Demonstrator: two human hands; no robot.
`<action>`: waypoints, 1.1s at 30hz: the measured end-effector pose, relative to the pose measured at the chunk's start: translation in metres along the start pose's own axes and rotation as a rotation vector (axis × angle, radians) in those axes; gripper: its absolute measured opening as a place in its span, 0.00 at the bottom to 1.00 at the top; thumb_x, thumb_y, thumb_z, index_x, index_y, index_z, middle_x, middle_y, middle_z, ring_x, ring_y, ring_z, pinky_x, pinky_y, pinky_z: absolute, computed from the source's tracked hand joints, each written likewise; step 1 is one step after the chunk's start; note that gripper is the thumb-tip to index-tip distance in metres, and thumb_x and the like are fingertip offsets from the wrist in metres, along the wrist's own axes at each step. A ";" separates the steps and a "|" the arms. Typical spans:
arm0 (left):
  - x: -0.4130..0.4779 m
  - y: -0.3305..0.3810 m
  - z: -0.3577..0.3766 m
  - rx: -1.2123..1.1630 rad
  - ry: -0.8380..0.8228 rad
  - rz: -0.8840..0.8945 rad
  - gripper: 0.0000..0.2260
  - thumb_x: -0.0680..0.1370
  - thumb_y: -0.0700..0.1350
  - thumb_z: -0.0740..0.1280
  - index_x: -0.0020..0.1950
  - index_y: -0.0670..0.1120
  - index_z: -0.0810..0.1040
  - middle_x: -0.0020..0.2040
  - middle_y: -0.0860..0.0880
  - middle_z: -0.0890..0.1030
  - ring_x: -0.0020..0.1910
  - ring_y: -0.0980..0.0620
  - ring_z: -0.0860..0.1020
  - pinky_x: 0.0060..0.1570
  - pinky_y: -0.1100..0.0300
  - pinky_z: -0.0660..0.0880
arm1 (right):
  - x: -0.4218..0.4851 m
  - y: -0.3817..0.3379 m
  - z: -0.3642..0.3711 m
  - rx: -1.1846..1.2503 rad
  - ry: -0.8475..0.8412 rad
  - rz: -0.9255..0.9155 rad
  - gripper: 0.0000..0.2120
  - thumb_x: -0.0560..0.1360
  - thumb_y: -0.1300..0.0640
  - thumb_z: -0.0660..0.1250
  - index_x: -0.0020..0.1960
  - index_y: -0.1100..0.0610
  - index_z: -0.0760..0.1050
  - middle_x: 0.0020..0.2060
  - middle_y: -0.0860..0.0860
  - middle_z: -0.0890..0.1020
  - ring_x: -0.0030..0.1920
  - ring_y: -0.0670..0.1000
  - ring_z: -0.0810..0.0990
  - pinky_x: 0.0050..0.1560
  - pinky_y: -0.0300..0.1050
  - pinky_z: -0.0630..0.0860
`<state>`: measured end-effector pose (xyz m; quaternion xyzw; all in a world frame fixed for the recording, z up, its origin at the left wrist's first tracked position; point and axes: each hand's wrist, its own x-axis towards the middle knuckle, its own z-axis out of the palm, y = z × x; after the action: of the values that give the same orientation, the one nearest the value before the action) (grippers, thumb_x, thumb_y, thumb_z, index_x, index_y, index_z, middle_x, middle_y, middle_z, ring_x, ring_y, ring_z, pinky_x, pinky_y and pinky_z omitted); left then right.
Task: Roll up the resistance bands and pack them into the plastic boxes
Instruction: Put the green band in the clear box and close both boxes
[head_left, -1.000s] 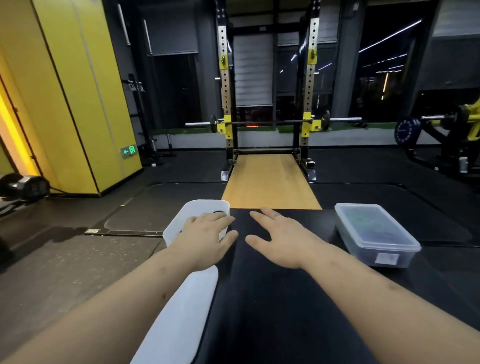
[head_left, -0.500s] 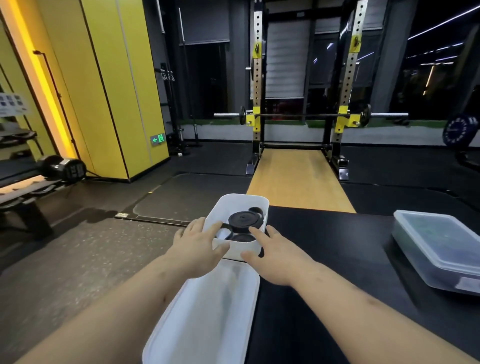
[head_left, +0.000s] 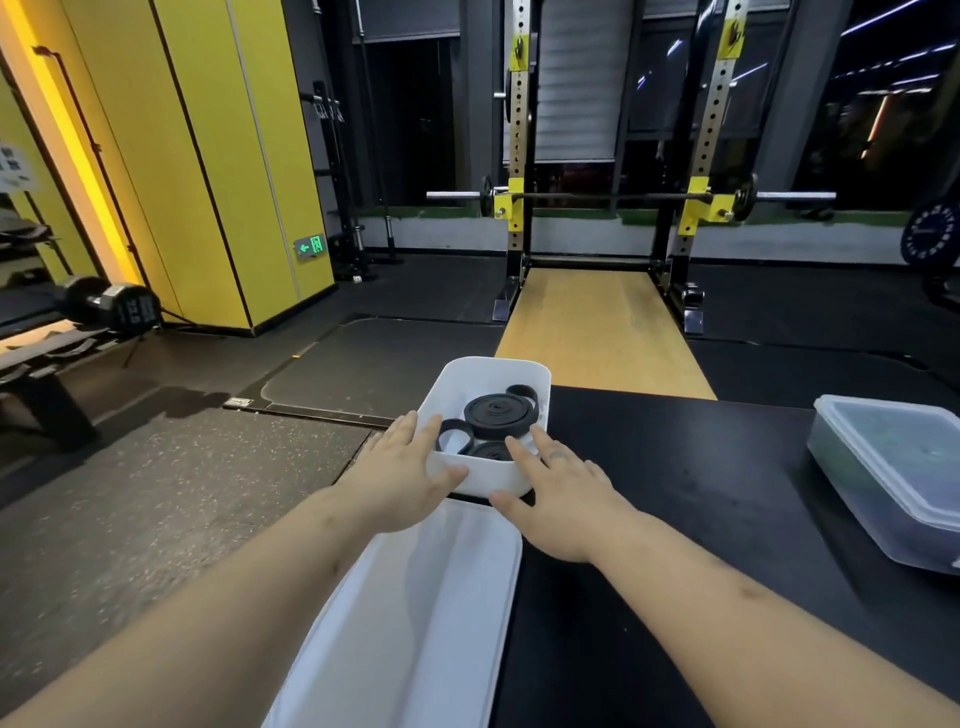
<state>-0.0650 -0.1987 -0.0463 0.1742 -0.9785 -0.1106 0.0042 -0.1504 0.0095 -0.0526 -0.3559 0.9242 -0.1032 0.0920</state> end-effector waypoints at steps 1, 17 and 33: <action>0.000 0.004 0.001 -0.005 -0.003 0.005 0.36 0.82 0.67 0.52 0.84 0.54 0.44 0.84 0.47 0.44 0.83 0.50 0.41 0.80 0.50 0.43 | -0.001 0.005 -0.002 0.005 -0.005 0.009 0.36 0.81 0.30 0.49 0.83 0.40 0.39 0.83 0.45 0.37 0.83 0.49 0.40 0.82 0.59 0.44; -0.003 0.105 0.033 0.061 0.011 0.119 0.34 0.81 0.69 0.49 0.84 0.56 0.45 0.84 0.42 0.45 0.83 0.45 0.44 0.80 0.46 0.45 | -0.057 0.099 -0.014 0.025 0.027 0.102 0.36 0.80 0.29 0.50 0.83 0.39 0.43 0.83 0.44 0.37 0.83 0.50 0.44 0.82 0.57 0.47; -0.080 0.161 0.047 0.060 0.076 0.226 0.31 0.82 0.67 0.48 0.83 0.58 0.49 0.84 0.44 0.52 0.82 0.46 0.49 0.81 0.50 0.46 | -0.174 0.118 -0.021 0.066 0.034 0.179 0.34 0.82 0.32 0.54 0.83 0.41 0.48 0.82 0.42 0.36 0.83 0.50 0.49 0.81 0.52 0.51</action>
<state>-0.0471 -0.0139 -0.0545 0.0668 -0.9939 -0.0733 0.0484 -0.1039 0.2151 -0.0457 -0.2668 0.9499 -0.1311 0.0969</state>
